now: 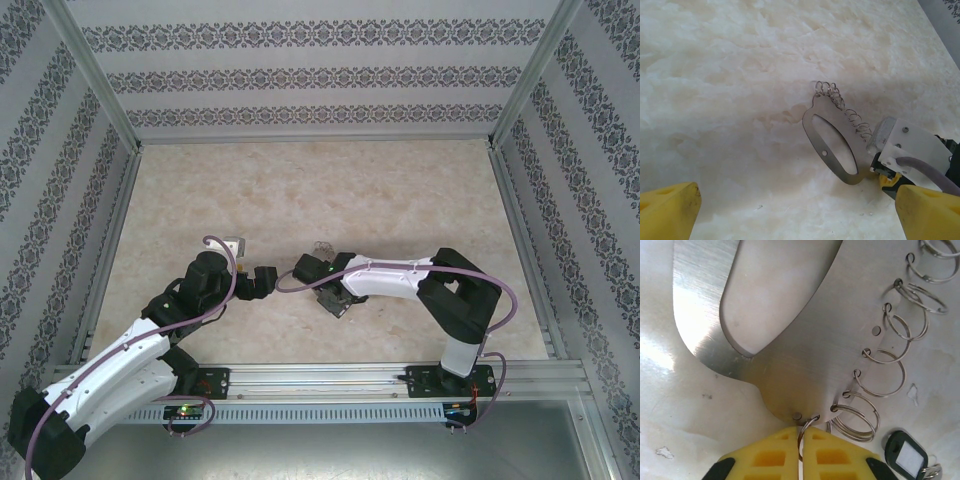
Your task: Put the keys on the keyring
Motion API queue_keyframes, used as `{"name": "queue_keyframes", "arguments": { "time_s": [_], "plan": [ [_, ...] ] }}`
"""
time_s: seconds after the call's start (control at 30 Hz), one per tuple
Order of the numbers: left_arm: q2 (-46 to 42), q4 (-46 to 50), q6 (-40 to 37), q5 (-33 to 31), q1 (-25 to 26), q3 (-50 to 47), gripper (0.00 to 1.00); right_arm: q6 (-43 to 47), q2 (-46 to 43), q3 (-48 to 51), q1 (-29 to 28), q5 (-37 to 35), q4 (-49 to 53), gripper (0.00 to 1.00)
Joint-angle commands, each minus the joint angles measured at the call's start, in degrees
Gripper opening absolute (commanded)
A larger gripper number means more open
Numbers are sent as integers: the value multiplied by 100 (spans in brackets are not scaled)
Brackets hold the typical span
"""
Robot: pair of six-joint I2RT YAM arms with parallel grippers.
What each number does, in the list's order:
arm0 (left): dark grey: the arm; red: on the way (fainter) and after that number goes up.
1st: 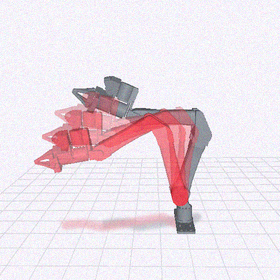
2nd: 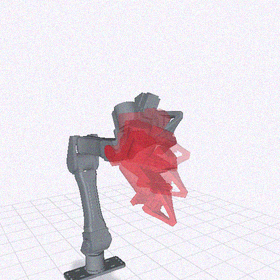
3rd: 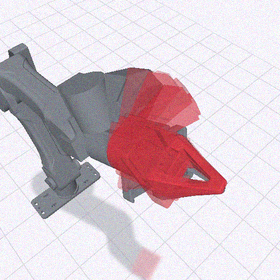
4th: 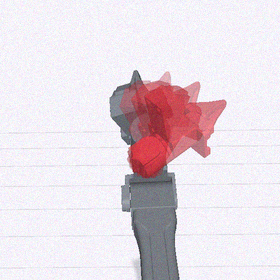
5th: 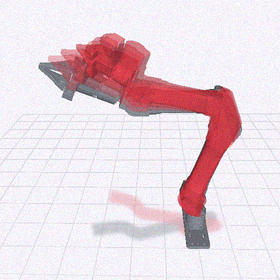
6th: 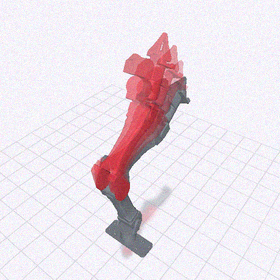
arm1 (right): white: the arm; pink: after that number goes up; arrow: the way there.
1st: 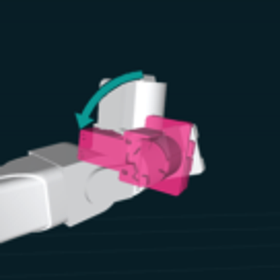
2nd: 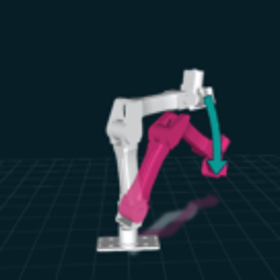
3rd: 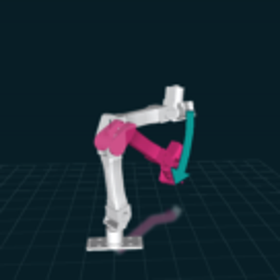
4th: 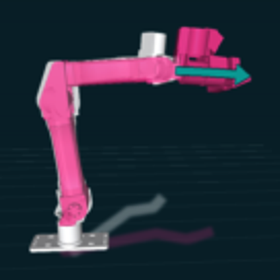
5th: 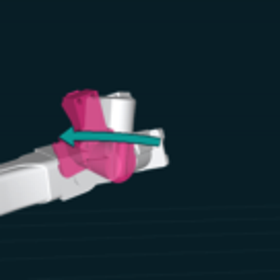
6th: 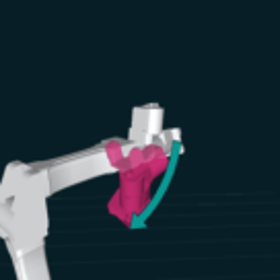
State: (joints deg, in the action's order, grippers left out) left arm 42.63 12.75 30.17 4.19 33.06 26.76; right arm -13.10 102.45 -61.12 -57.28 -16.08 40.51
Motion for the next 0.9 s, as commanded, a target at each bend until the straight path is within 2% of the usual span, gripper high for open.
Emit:
{"name": "queue_keyframes", "arguments": {
  "time_s": [0.0, 0.2, 0.4, 0.5, 0.73, 0.87],
  "plan": [
    [-79, 181, -147, -137, 39, 81, 100, 198, -287, -45, -98, -127, 83, 7],
    [-140, 184, -181, -138, 43, 92, 100, 615, -919, 32, -143, 312, -81, 0],
    [-252, 49, -219, 139, 43, 96, 98, 941, -1639, 290, -143, 825, -417, 0],
    [-434, -243, -341, 512, 43, 20, 94, 1103, -2174, 571, -143, 1254, -841, 0],
    [-1255, -889, -354, 1149, 43, -286, 97, 1099, -3360, 1232, -73, 1898, -1807, 0],
    [-1544, -1489, -326, 1903, 49, -433, 94, 1104, -4100, 1676, -54, 2345, -2459, 0]
  ]
}}
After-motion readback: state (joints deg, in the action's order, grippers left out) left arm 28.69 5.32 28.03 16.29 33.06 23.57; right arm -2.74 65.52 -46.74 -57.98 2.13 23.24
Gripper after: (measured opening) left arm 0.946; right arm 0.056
